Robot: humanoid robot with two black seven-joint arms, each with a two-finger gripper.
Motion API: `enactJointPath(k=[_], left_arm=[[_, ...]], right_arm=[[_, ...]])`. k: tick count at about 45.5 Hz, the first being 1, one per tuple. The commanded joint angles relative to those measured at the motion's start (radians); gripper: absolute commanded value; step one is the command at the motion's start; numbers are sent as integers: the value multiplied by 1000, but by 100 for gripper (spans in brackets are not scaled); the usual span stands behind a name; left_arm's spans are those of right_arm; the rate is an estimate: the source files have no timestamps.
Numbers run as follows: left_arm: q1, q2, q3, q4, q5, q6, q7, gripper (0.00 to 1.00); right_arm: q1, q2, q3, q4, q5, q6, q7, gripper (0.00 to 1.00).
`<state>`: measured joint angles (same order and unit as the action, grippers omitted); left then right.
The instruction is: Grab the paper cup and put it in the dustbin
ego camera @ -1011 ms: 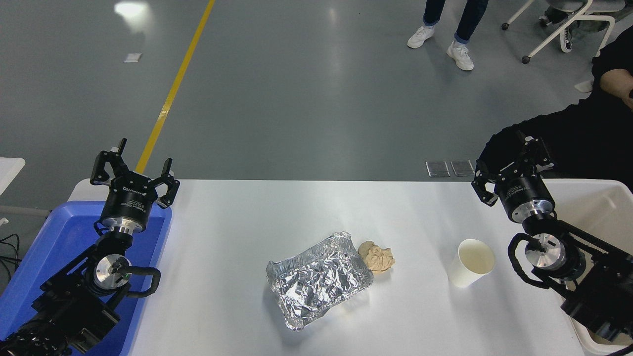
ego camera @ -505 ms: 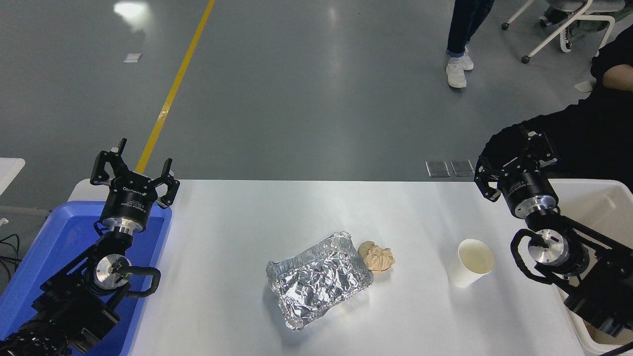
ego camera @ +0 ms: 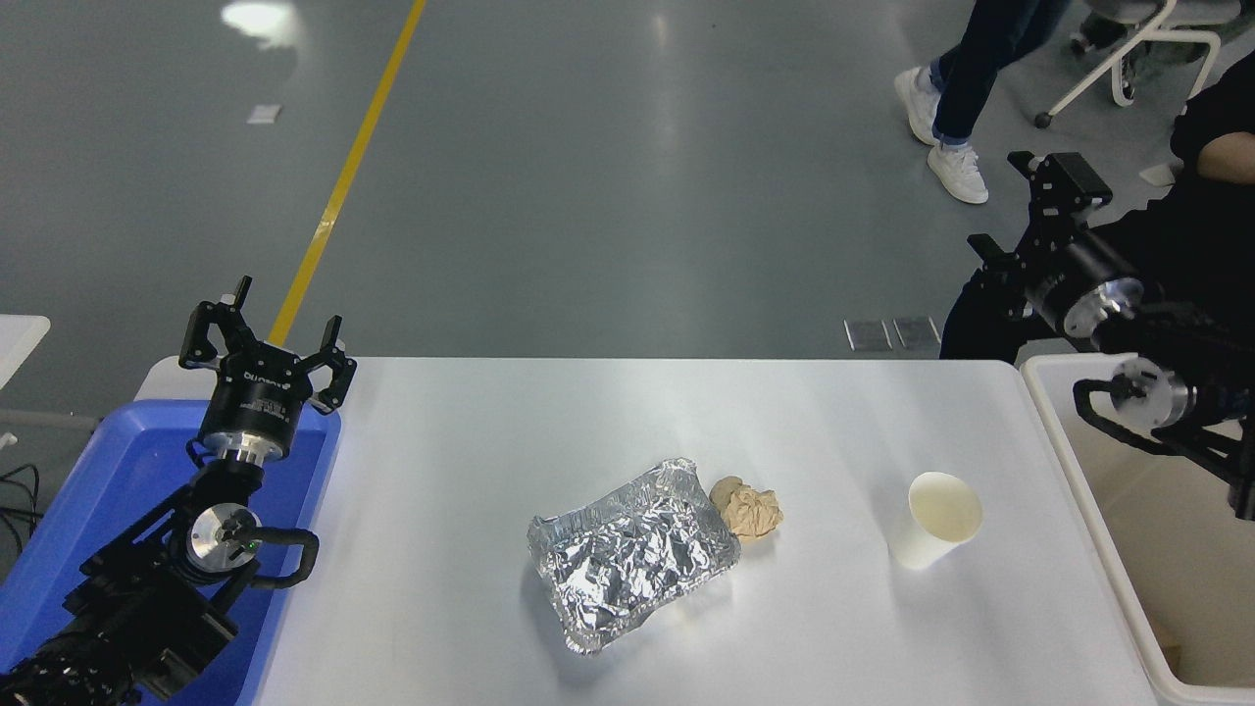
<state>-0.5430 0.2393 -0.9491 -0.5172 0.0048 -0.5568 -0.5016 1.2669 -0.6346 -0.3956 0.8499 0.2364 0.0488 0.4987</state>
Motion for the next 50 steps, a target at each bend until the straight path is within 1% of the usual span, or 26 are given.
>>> enactJointPath(k=[1, 6, 13, 19, 23, 27, 34, 41, 50], left_arm=[[0, 0, 1, 0, 0, 0, 0, 98], [-2, 0, 1, -1, 0, -2, 1, 98], [-2, 0, 1, -1, 0, -2, 1, 98], [-2, 0, 1, 0, 0, -2, 1, 98], [-2, 0, 1, -1, 0, -2, 1, 98], [-2, 0, 1, 0, 0, -2, 1, 98], [-2, 0, 3, -1, 0, -2, 1, 98], [-2, 0, 1, -1, 0, -2, 1, 98], [-2, 0, 1, 0, 0, -2, 1, 98]], right_arm=[[275, 21, -471, 11, -3, 20, -2, 100], [351, 65, -658, 20, -3, 54, -15, 100], [416, 159, -966, 41, -11, 143, -58, 100], [456, 223, -1132, 84, -43, 157, -60, 100], [488, 243, -1172, 118, -83, 158, -60, 100], [525, 263, -1198, 146, -149, 164, -60, 100], [606, 312, -1243, 222, -219, 216, -60, 100], [686, 365, -1292, 302, -265, 328, -60, 100], [772, 375, -1296, 386, -307, 496, -60, 100]])
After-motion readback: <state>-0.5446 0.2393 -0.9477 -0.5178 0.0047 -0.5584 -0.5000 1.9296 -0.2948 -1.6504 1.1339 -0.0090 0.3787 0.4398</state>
